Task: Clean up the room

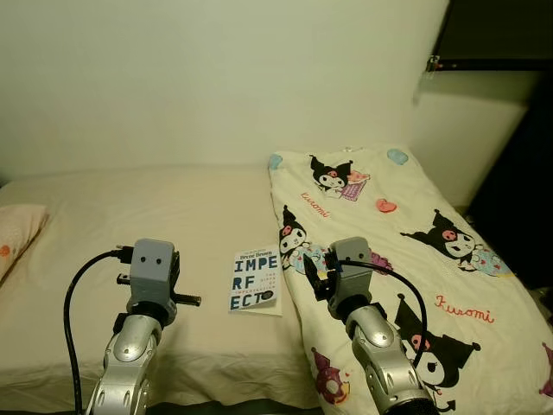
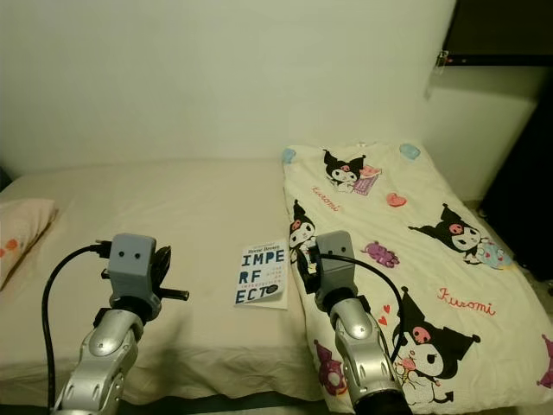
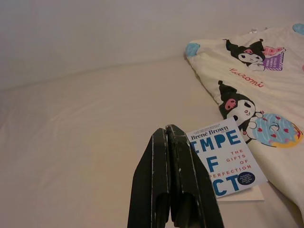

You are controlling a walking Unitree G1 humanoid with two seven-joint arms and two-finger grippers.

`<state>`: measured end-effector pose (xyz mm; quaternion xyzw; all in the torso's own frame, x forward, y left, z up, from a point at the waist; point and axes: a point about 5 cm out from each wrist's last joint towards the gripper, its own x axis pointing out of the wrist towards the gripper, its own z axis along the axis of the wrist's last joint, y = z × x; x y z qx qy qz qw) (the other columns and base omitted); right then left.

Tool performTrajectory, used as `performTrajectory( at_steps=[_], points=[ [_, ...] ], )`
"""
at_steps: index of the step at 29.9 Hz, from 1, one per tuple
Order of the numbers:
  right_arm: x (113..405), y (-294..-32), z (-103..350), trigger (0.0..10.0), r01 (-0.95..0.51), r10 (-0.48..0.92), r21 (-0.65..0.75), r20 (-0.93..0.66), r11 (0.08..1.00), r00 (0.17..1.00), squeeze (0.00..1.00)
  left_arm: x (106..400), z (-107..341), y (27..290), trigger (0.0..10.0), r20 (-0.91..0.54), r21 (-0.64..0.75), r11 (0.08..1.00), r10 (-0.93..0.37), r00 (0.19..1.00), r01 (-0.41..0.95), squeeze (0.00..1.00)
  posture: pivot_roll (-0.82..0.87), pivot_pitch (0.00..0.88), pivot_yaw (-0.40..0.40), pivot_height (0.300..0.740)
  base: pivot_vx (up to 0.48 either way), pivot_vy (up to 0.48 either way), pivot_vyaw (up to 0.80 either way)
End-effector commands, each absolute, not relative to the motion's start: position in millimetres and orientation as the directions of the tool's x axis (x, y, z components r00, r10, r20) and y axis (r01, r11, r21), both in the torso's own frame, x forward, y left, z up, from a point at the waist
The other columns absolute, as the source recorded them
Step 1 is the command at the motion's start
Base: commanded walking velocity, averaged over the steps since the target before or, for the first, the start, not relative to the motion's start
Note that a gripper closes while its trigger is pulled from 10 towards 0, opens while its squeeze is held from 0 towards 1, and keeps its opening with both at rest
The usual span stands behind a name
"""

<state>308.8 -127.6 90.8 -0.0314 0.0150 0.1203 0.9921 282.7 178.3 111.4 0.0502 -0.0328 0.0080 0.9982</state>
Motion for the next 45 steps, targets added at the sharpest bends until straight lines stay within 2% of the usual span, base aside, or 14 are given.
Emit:
performTrajectory(
  at_steps=[1, 6, 11, 19, 43, 45],
  points=[
    [306.2, -127.5, 86.7, 10.0, -0.243, 0.24, -0.062, -0.051, 0.968, 0.969, 0.0, 280.1, 110.6, 178.5, 10.0, 0.072, 0.107, 0.994, 0.004, 0.997, -0.011, 0.0, -0.05, 0.094, 0.014, 0.74, 0.0, 0.0, 0.0],
    [305.1, -124.3, 87.4, 10.0, -0.272, 0.269, -0.079, -0.046, 0.959, 0.962, 0.0, 280.2, 112.8, 177.4, 10.0, 0.089, 0.099, 0.995, -0.005, 0.996, -0.004, 0.0, -0.05, 0.09, 0.015, 0.74, 0.103, 0.0, 0.0],
    [304.8, -123.7, 87.8, 10.0, -0.274, 0.272, -0.075, -0.038, 0.959, 0.961, 0.0, 280.0, 113.0, 177.0, 10.0, 0.091, 0.096, 0.995, -0.004, 0.996, -0.005, 0.0, -0.05, 0.087, 0.014, 0.74, 0.274, 0.0, 0.75],
    [305.5, -126.2, 86.5, 10.0, -0.252, 0.249, -0.063, -0.046, 0.966, 0.967, 0.0, 279.6, 112.9, 177.2, 10.0, 0.095, 0.092, 0.996, -0.002, 0.995, -0.007, 0.0, -0.05, 0.081, 0.014, 0.74, 0.273, 0.0, 0.0],
    [307.4, -125.1, 86.6, 10.0, -0.246, 0.245, -0.031, -0.048, 0.969, 0.968, 0.0, 280.3, 111.5, 180.3, 10.0, 0.089, 0.098, 0.995, 0.004, 0.996, -0.012, 0.0, -0.05, 0.086, 0.014, 0.74, 0.0, 0.0, 0.0],
    [307.5, -126.7, 87.5, 10.0, -0.24, 0.239, -0.027, -0.04, 0.97, 0.97, 0.0, 280.5, 111.6, 178.7, 10.0, 0.091, 0.111, 0.994, -0.009, 0.996, -0.001, 0.0, -0.05, 0.088, 0.017, 0.725, 0.0, 0.0, 0.0]
  ],
)
